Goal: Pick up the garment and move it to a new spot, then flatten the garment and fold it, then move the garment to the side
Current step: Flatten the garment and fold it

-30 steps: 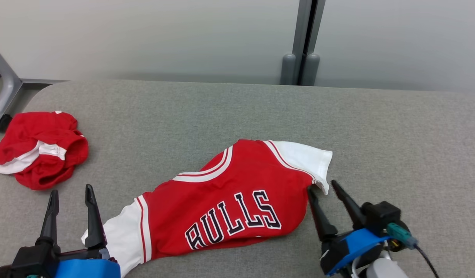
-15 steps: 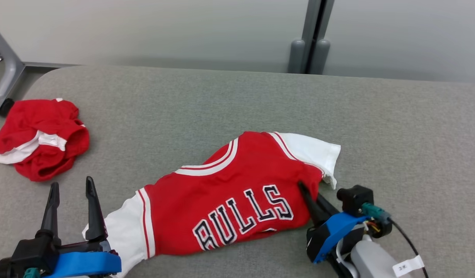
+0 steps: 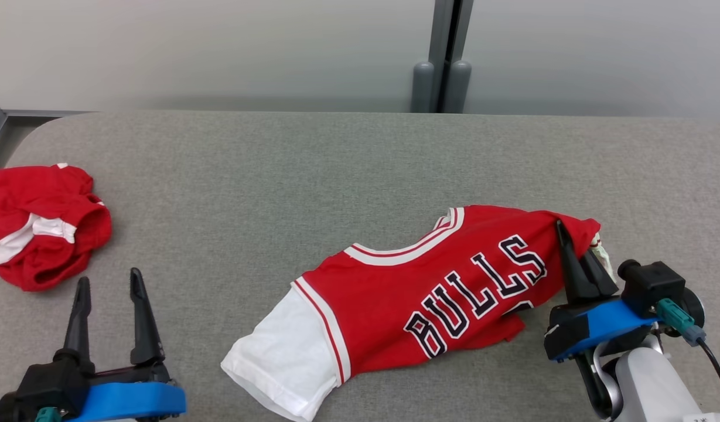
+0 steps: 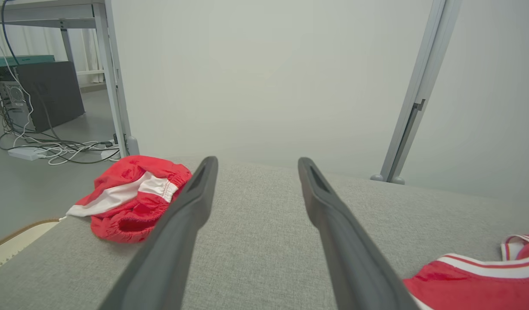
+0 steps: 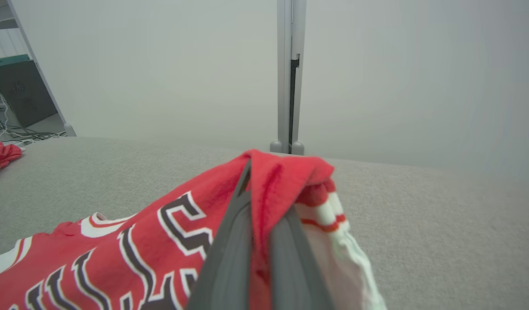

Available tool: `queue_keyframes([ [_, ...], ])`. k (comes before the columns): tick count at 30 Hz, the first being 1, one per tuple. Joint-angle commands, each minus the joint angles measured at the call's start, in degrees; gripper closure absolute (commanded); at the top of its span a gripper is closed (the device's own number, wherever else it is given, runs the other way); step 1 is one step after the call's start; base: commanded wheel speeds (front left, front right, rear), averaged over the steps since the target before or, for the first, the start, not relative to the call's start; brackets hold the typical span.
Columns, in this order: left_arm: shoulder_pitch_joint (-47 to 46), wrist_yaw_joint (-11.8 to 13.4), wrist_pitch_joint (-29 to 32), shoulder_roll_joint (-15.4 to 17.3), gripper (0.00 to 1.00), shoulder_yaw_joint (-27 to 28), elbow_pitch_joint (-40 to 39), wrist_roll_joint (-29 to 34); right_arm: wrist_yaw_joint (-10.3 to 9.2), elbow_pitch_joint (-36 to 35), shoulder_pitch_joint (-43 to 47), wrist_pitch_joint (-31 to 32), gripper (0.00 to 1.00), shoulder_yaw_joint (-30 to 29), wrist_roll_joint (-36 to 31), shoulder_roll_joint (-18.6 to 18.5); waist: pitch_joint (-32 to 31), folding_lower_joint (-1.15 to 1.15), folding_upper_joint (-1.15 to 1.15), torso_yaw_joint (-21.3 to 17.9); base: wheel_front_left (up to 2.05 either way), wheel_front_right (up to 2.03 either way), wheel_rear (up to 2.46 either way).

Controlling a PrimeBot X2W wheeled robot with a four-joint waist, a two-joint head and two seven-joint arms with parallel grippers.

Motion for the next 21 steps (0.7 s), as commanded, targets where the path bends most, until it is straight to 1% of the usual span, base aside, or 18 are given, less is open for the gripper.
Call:
queue_keyframes([
  [1,-0.7,0.3,-0.2,-0.1,0.00,-0.5,0.1,-0.2,0.01,-0.7,-0.3,-0.3,1.00,0.1,-0.6,-0.4,0.3,0.00,-0.01,0.7,0.00,0.00,0.00],
  [3,-1.0,0.3,-0.2,-0.1,0.00,-1.0,0.3,-0.6,0.02,-0.9,-2.0,-0.3,1.00,1.3,-0.8,-0.1,0.5,0.00,-0.01,1.4,0.00,0.00,0.00],
  [6,-1.5,0.5,-0.2,-0.1,0.00,-1.8,0.5,-0.9,0.02,0.4,-5.4,-0.3,1.00,4.6,-1.5,0.3,0.7,0.00,-0.01,2.8,0.00,0.00,0.00],
  [9,-1.9,0.6,-0.2,-0.1,0.00,-2.4,0.7,-1.1,0.01,3.6,-10.6,0.0,1.00,8.3,-1.9,0.7,1.0,0.00,-0.01,4.6,0.00,0.00,0.00],
  [13,-2.9,0.6,-0.2,-0.1,0.00,-3.5,1.0,-1.5,0.02,10.7,-18.9,0.4,1.00,14.5,-1.4,1.8,1.6,0.00,-0.01,6.8,0.00,0.00,0.00],
  [14,-2.9,0.6,-0.2,-0.1,0.00,-3.5,1.0,-1.5,0.02,10.7,-18.9,0.4,1.00,14.5,-1.4,1.8,1.6,0.00,-0.01,6.8,0.00,0.00,0.00],
  [17,-3.5,0.5,-0.2,-0.1,0.00,-4.0,1.6,-1.9,0.01,16.4,-24.6,0.2,1.00,19.6,0.1,2.1,2.4,0.00,-0.01,8.4,0.00,0.00,0.00],
  [21,-4.7,0.4,-0.2,-0.1,0.00,-5.4,2.3,-2.4,0.01,21.0,-29.3,0.1,1.00,29.8,7.1,2.2,3.2,0.00,-0.01,10.5,0.00,0.00,0.00],
])
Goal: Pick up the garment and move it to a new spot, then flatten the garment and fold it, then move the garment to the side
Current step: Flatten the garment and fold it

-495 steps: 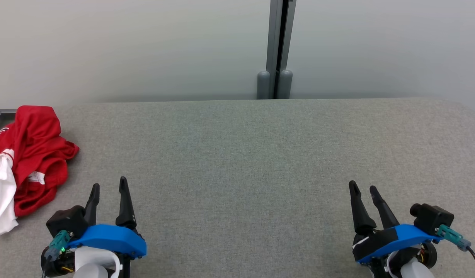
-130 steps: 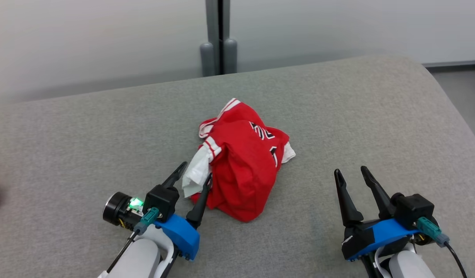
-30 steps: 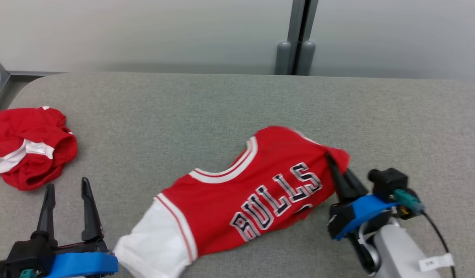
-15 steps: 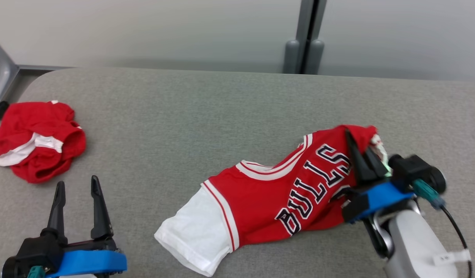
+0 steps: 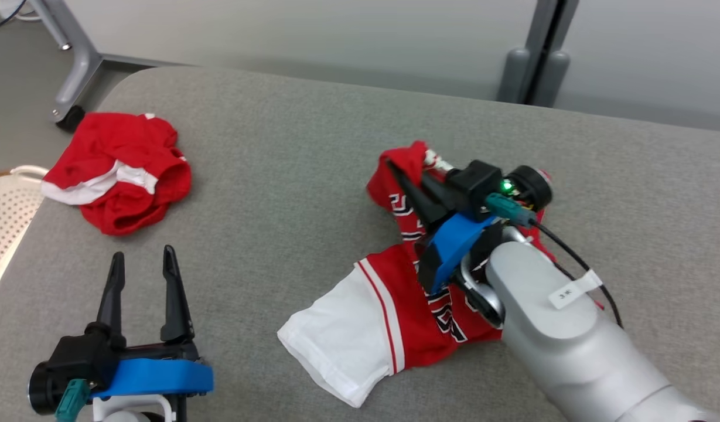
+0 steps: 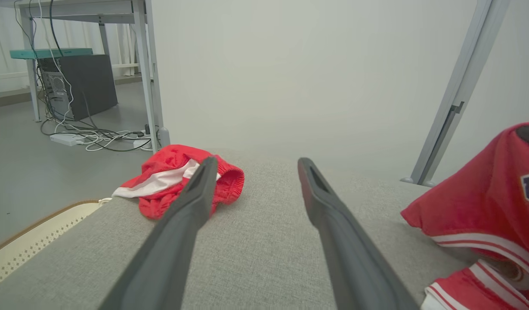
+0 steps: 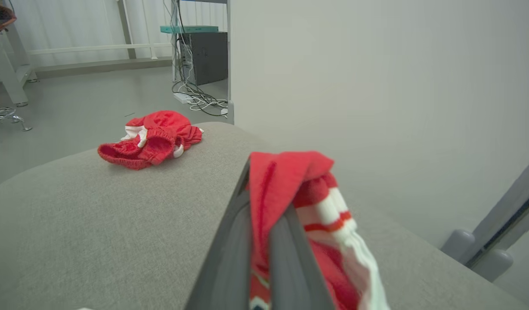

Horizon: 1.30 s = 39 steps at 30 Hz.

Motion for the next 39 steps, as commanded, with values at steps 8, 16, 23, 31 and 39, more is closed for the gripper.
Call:
queue_keyframes([
  [8,-1.5,0.4,-0.2,-0.1,0.00,-1.1,0.7,-0.4,0.01,5.5,-3.5,-0.5,0.00,11.2,9.6,-0.2,1.1,0.00,0.00,1.1,0.00,0.00,0.00],
  [16,0.4,0.3,-0.2,-0.1,0.00,1.5,0.0,0.5,0.01,3.3,-0.8,-0.5,0.00,1.2,7.4,-0.2,0.1,0.00,0.00,-3.9,0.00,0.00,0.00],
  [23,2.0,-0.2,-0.2,-0.1,0.00,3.8,-0.8,1.5,0.01,-3.3,7.3,-0.5,0.00,-12.2,0.0,-3.8,-1.3,0.00,0.00,-8.7,0.00,0.00,0.00],
  [31,2.9,-0.6,-0.2,-0.1,0.00,4.6,-1.3,2.2,0.02,-3.8,16.3,-0.5,0.00,-20.0,-2.4,-6.1,-1.7,0.00,0.00,-11.2,0.00,0.00,0.00],
  [39,1.5,-0.3,-0.2,-0.1,0.00,3.6,-1.2,2.1,0.01,3.6,19.3,1.0,0.00,-19.2,-2.5,-4.6,-0.7,0.00,0.00,-11.2,0.00,0.00,0.00],
])
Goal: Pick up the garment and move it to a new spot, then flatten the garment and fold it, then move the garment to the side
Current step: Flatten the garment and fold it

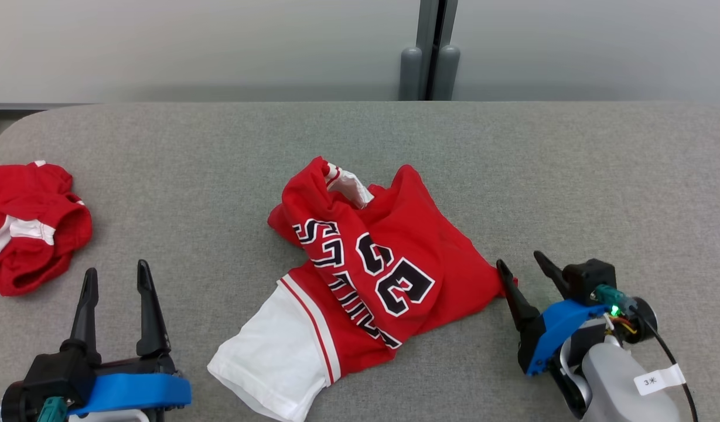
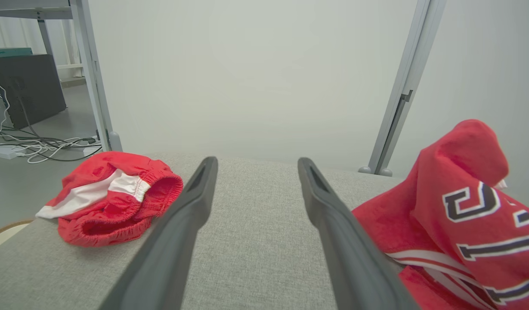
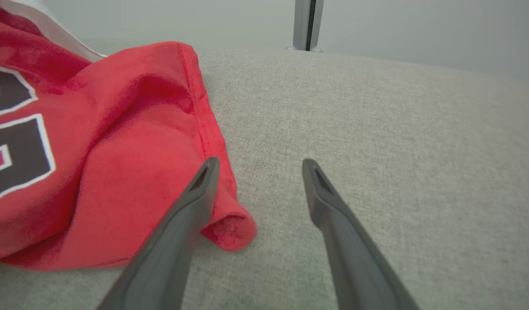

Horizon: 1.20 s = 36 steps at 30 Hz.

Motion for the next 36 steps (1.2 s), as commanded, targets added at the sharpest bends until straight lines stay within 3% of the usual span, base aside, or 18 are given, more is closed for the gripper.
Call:
queue_keyframes([
  [1,-1.2,0.3,-0.2,0.0,0.00,-0.4,0.1,0.1,0.01,1.5,0.8,-0.1,0.00,0.3,0.1,0.4,0.3,0.01,0.01,0.2,0.00,0.00,0.00],
  [10,-1.2,0.0,-0.2,-0.1,0.00,-0.5,0.3,0.0,0.03,10.0,-0.3,-0.2,0.00,4.6,-0.2,3.5,0.9,0.01,0.01,0.8,0.00,0.00,0.00],
  [11,-1.1,0.0,-0.2,0.0,0.00,-0.5,0.4,0.1,0.09,10.4,0.0,-0.3,0.29,5.2,0.1,3.7,0.9,0.01,0.01,0.9,0.00,0.00,0.00],
  [12,-1.1,0.0,-0.2,0.0,0.00,-0.4,0.4,0.1,0.09,10.6,0.2,-0.3,1.00,5.8,0.7,3.9,0.9,0.01,0.01,0.8,0.00,0.00,0.00],
  [18,-0.1,0.4,-0.2,-0.1,0.00,0.3,0.4,-0.1,0.01,6.6,0.2,-1.5,1.00,4.2,1.9,2.5,0.1,0.01,0.01,-0.2,0.00,0.00,0.00],
  [27,1.5,0.4,-0.2,0.0,0.00,0.2,0.2,-0.1,0.01,-3.4,8.3,-1.5,1.00,-5.9,1.4,-3.1,-2.4,0.01,0.01,-1.5,0.00,0.00,0.00],
  [30,2.0,0.6,-0.2,-0.1,0.00,0.0,0.0,-0.3,0.02,-5.0,10.8,-0.6,1.00,-7.4,2.5,-2.4,-2.8,0.01,0.01,-2.0,0.00,0.00,0.00],
  [31,2.2,0.7,-0.2,0.0,0.00,0.0,0.0,-0.4,0.01,-5.6,11.4,-0.3,0.02,-7.8,3.5,-2.4,-2.8,0.01,0.01,-2.1,0.00,0.00,0.00],
  [36,2.6,0.7,-0.2,-0.1,0.00,0.0,0.2,-0.4,0.01,-9.2,12.6,-0.8,0.00,-9.1,3.2,-2.8,-3.3,0.01,0.01,-2.5,0.00,0.00,0.00],
])
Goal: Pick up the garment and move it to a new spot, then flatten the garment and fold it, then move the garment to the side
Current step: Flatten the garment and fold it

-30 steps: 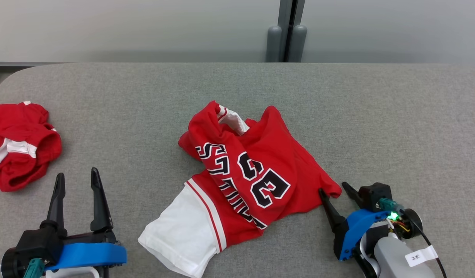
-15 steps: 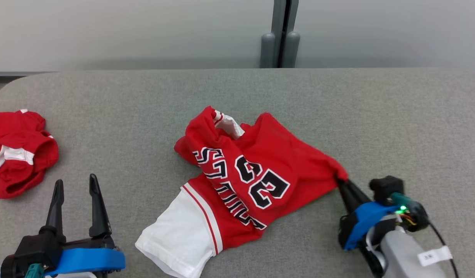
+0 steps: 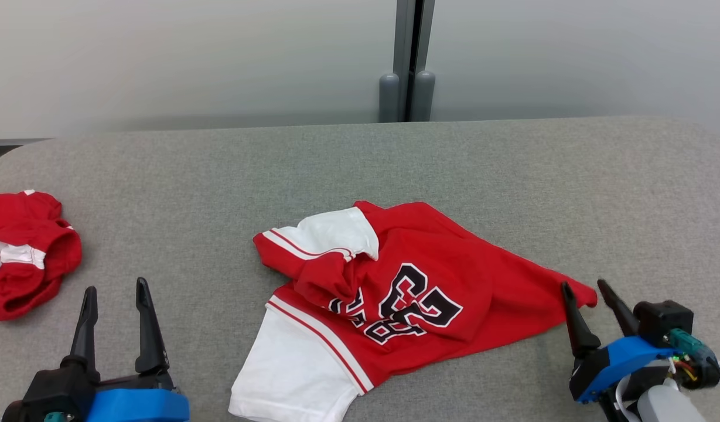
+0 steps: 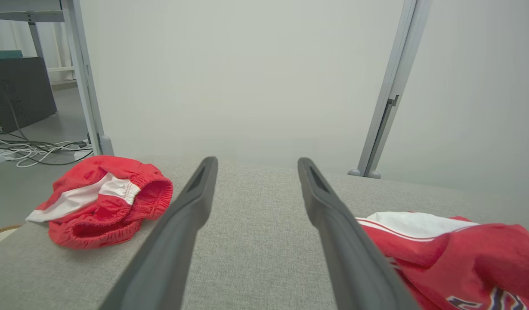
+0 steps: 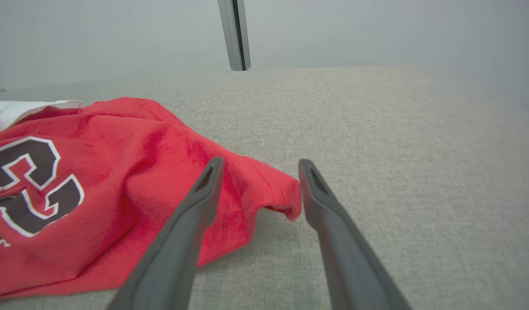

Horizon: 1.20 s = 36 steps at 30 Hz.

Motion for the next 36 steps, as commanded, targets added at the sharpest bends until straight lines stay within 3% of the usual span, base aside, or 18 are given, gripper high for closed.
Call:
queue_keyframes([
  [1,0.7,0.1,-0.2,0.0,0.00,0.1,0.1,-0.1,0.01,-1.3,1.0,-0.5,0.00,-0.2,-1.5,-0.5,-0.2,0.00,-0.01,-0.2,0.00,0.00,0.00],
  [16,1.3,-1.1,-0.2,-0.1,0.00,0.0,1.3,3.4,0.01,-23.0,8.4,-0.9,0.00,-1.2,-8.5,6.6,-1.1,0.00,-0.01,0.4,0.00,0.00,0.00],
  [36,2.4,-1.9,-0.2,0.4,0.00,-0.5,4.1,6.7,0.01,-21.9,12.6,-1.0,0.00,-0.9,-8.1,7.1,-2.2,0.00,-0.01,1.2,0.00,0.00,0.00],
])
